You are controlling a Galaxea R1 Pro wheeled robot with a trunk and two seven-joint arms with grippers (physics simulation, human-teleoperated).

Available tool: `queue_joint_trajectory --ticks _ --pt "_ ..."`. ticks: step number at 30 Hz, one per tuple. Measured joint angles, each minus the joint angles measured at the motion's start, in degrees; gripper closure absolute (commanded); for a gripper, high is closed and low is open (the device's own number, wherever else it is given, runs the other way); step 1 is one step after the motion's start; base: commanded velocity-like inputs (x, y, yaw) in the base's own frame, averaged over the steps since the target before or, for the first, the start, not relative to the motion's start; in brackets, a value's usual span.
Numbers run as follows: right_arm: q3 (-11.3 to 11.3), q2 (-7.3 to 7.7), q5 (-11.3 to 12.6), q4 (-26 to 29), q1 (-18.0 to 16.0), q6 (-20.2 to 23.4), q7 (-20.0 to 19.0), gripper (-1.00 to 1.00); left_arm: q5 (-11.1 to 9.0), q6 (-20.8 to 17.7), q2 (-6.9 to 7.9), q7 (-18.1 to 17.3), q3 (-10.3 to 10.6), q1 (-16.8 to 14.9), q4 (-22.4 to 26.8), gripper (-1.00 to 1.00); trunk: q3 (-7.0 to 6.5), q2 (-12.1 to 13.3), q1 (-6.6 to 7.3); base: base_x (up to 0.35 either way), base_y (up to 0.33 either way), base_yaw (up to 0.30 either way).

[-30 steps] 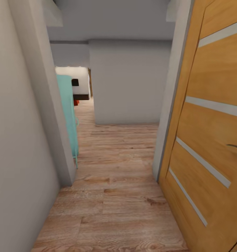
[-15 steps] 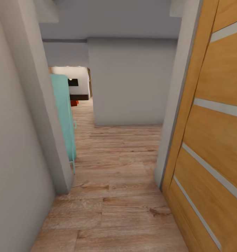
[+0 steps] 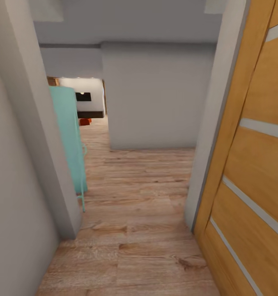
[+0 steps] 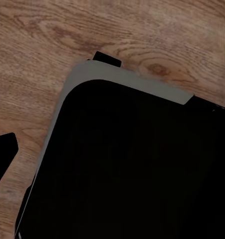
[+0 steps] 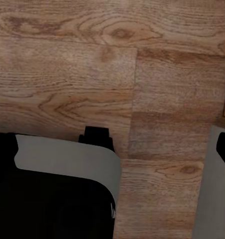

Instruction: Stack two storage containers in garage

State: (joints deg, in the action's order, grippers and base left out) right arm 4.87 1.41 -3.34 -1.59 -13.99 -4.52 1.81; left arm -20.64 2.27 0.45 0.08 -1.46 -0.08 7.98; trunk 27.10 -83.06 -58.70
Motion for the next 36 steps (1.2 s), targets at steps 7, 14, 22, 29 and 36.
queue_joint_trajectory --ticks 7,14,22,29,36 --pt "0.0 0.02 0.0 0.0 0.0 0.2 0.0 -1.0 0.0 0.0 0.0 0.0 0.0 0.0 0.0 -1.0 0.0 0.0 0.0 0.322 0.0 0.0" --pt "0.0 0.0 0.0 0.0 0.0 0.0 0.0 -1.0 0.1 0.0 0.0 0.0 0.0 0.0 0.0 -1.0 0.0 0.0 0.0 0.322 0.0 0.0" --pt "0.0 0.0 0.0 0.0 0.0 -0.1 0.0 -1.0 0.0 -0.1 0.0 0.0 0.0 0.0 0.0 -1.0 0.0 0.0 0.0 0.322 0.0 0.0" --pt "0.0 -0.01 -0.1 0.0 0.0 -0.1 0.0 -1.0 0.0 -0.1 0.0 0.0 0.0 0.0 0.0 -1.0 0.0 0.0 0.0 0.322 0.0 0.0" --pt "0.0 0.0 -0.1 0.0 0.0 0.0 0.0 -1.0 0.0 -0.1 0.0 0.0 0.0 0.0 0.0 -1.0 0.0 0.0 0.0 0.322 0.0 0.0"
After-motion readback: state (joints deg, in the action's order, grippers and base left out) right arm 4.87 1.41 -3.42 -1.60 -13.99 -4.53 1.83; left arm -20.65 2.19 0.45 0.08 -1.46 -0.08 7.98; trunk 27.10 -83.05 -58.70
